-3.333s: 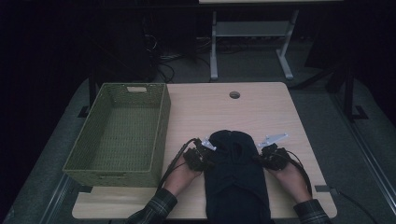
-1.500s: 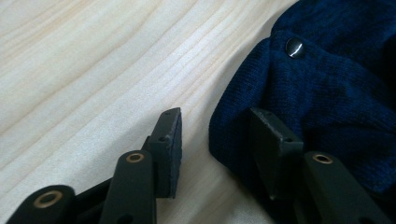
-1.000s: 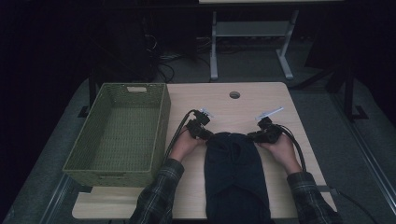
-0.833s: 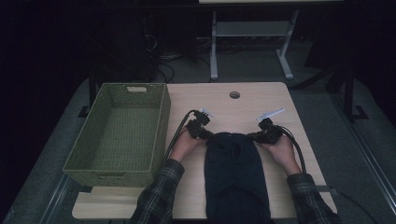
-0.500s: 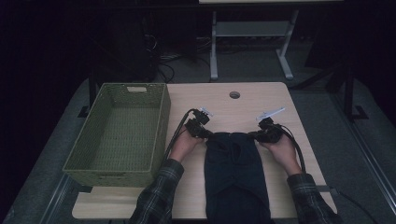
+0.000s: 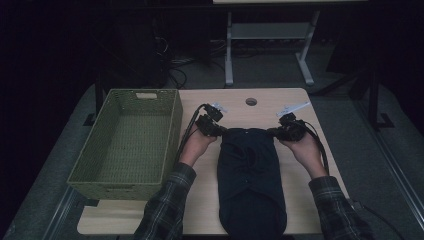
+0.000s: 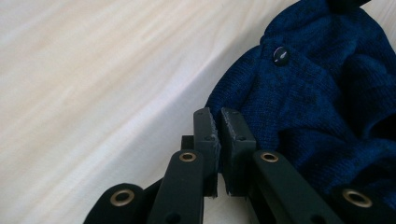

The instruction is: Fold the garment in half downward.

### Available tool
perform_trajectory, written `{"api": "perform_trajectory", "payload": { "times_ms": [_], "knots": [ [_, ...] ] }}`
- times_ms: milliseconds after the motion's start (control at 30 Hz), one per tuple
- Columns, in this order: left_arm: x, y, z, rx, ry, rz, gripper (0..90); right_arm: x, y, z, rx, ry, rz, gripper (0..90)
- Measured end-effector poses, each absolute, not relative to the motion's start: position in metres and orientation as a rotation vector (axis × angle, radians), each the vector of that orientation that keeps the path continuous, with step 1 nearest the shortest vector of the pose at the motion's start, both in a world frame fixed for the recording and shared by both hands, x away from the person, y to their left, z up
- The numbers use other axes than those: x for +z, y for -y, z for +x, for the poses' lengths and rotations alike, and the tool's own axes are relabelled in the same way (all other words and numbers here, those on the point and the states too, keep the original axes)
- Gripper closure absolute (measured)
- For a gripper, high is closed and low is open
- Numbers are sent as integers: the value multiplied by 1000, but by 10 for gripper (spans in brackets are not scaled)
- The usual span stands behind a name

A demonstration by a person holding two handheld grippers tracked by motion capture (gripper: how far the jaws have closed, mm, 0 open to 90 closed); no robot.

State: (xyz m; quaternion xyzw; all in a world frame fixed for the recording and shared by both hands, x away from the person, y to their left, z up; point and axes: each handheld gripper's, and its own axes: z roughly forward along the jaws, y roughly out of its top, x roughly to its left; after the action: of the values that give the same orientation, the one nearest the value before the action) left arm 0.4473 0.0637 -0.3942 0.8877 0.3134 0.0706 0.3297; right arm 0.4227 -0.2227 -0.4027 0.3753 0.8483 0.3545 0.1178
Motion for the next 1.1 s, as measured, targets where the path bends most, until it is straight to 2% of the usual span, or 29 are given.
{"api": "perform_trajectory", "payload": {
  "times_ms": [300,433,567,733,1100],
  "knots": [
    [-355,-70,451,270,-803,2267,864,-370,222,427,1091,-2415,1055,866],
    [-333,-72,451,340,-783,2236,865,-345,220,428,1122,-2359,1017,866],
    [-320,-70,445,405,-761,2228,865,-334,220,427,1127,-2321,983,866],
    [-329,-71,430,413,-730,2213,862,-338,217,414,1135,-2300,944,865],
    [-355,-76,391,384,-666,2192,853,-368,220,374,1186,-2306,910,862]
  ]
}}
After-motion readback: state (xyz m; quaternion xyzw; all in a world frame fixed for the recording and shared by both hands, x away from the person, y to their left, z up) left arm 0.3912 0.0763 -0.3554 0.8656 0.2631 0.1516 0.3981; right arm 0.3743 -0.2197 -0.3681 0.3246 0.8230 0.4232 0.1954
